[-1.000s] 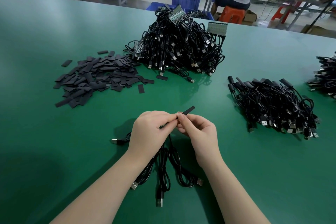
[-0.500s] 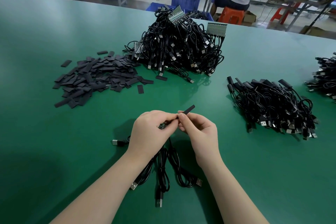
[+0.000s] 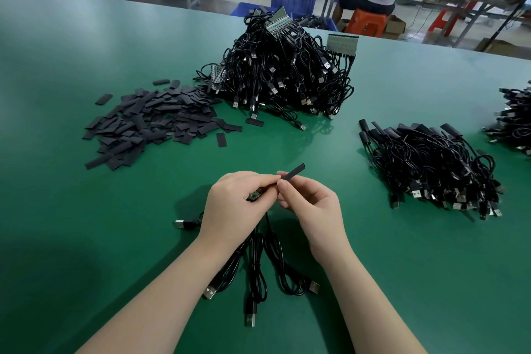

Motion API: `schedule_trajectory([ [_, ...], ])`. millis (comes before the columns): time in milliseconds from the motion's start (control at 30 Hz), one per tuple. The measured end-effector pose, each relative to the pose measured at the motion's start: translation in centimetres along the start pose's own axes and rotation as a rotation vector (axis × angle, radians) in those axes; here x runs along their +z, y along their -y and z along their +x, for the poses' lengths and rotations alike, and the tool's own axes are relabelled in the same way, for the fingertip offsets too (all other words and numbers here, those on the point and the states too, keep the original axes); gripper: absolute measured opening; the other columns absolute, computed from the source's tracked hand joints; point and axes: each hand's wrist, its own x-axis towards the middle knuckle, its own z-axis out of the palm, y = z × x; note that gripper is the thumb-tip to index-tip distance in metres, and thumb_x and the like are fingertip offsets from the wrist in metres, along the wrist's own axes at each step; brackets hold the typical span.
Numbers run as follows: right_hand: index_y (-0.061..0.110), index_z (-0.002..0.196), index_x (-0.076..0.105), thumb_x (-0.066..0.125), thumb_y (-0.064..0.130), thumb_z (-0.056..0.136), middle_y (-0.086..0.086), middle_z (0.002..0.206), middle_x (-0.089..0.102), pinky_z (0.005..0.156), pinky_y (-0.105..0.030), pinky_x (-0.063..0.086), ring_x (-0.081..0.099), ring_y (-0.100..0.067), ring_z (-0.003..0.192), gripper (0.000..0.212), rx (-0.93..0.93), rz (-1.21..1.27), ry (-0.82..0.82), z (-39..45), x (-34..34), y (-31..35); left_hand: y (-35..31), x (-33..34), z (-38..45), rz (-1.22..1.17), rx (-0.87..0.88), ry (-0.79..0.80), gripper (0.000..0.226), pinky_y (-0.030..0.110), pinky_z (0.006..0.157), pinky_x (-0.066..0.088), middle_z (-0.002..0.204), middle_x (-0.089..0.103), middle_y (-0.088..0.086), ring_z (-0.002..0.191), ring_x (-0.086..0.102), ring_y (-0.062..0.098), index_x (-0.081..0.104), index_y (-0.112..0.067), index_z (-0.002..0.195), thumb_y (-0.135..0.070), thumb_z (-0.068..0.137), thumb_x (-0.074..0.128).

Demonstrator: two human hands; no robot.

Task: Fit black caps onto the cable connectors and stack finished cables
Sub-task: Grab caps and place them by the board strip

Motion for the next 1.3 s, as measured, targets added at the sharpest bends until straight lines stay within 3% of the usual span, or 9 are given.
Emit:
schedule_trajectory([
  [100,0.022,0.096,0.078,0.074,0.010,0.086,0.003,0.081,0.073,0.076,-0.019,0.053,0.066,-0.009,0.074,0.016,-0.004,0.069,-0.030,0.18,-0.35,0.12,0.41,-0.21,0.18,0.018,0.007,0.026,0.014,0.038,0.079,0.056,0.087,0.074,-0.011,0.083,0.067,0.004,0.079,-0.019,0.092,-0.017,0.079,0.073],
  [300,0.028,0.090,0.079,0.078,0.012,0.081,-0.001,0.083,0.074,0.080,-0.024,0.056,0.071,-0.016,0.086,0.019,-0.028,0.057,-0.050,0.38,-0.96,0.25,0.87,-0.36,0.45,0.068,0.126,0.066,0.013,0.029,0.079,0.049,0.085,0.074,-0.012,0.082,0.065,0.002,0.079,-0.018,0.094,-0.018,0.082,0.074],
  [400,0.028,0.087,0.078,0.082,0.018,0.075,-0.004,0.080,0.073,0.078,-0.026,0.057,0.071,-0.017,0.082,0.016,-0.033,0.090,-0.065,0.36,-0.75,0.29,0.67,-0.38,0.30,0.060,0.062,0.039,0.016,0.034,0.079,0.053,0.087,0.075,-0.011,0.083,0.065,0.003,0.079,-0.018,0.094,-0.024,0.080,0.074],
  [567,0.026,0.085,0.078,0.075,0.003,0.084,-0.008,0.077,0.073,0.074,-0.026,0.057,0.071,-0.018,0.077,0.023,-0.051,0.111,-0.126,0.44,-0.62,-0.10,0.41,-0.47,0.35,0.039,0.029,0.054,0.014,0.038,0.076,0.055,0.084,0.075,-0.012,0.080,0.067,0.003,0.080,-0.019,0.088,-0.028,0.079,0.073],
  [833,0.023,0.084,0.077,0.076,0.006,0.083,-0.011,0.073,0.070,0.073,-0.025,0.056,0.069,-0.018,0.073,0.018,-0.046,0.111,-0.123,0.35,-0.36,-0.44,0.81,-0.08,0.14,0.077,0.093,-0.002,0.010,0.019,0.080,0.046,0.081,0.074,-0.009,0.084,0.062,0.004,0.079,-0.016,0.086,-0.020,0.078,0.076],
  [1067,0.023,0.083,0.077,0.073,0.003,0.086,-0.011,0.073,0.070,0.072,-0.024,0.056,0.068,-0.016,0.071,0.020,-0.024,0.110,-0.101,0.27,-0.22,-0.46,0.85,-0.18,0.25,0.048,0.092,0.019,0.013,0.022,0.078,0.047,0.081,0.075,-0.007,0.086,0.061,0.005,0.080,-0.016,0.088,-0.021,0.077,0.074],
  [1200,0.023,0.095,0.075,0.073,0.005,0.087,-0.008,0.074,0.073,0.073,-0.024,0.055,0.066,-0.013,0.066,0.020,-0.038,0.106,-0.110,0.19,-0.15,-0.46,0.92,-0.21,0.13,0.016,0.059,0.043,0.016,0.023,0.078,0.049,0.083,0.075,-0.009,0.085,0.062,0.004,0.080,-0.019,0.092,-0.024,0.078,0.074],
  [1300,0.025,0.111,0.068,0.074,0.008,0.087,-0.007,0.078,0.075,0.075,-0.022,0.055,0.070,-0.014,0.073,0.031,-0.063,0.081,-0.102,0.07,-0.10,-0.49,0.94,-0.10,0.08,-0.006,0.045,0.034,0.017,0.027,0.078,0.050,0.085,0.075,-0.009,0.085,0.063,0.004,0.079,-0.020,0.093,-0.023,0.078,0.073],
])
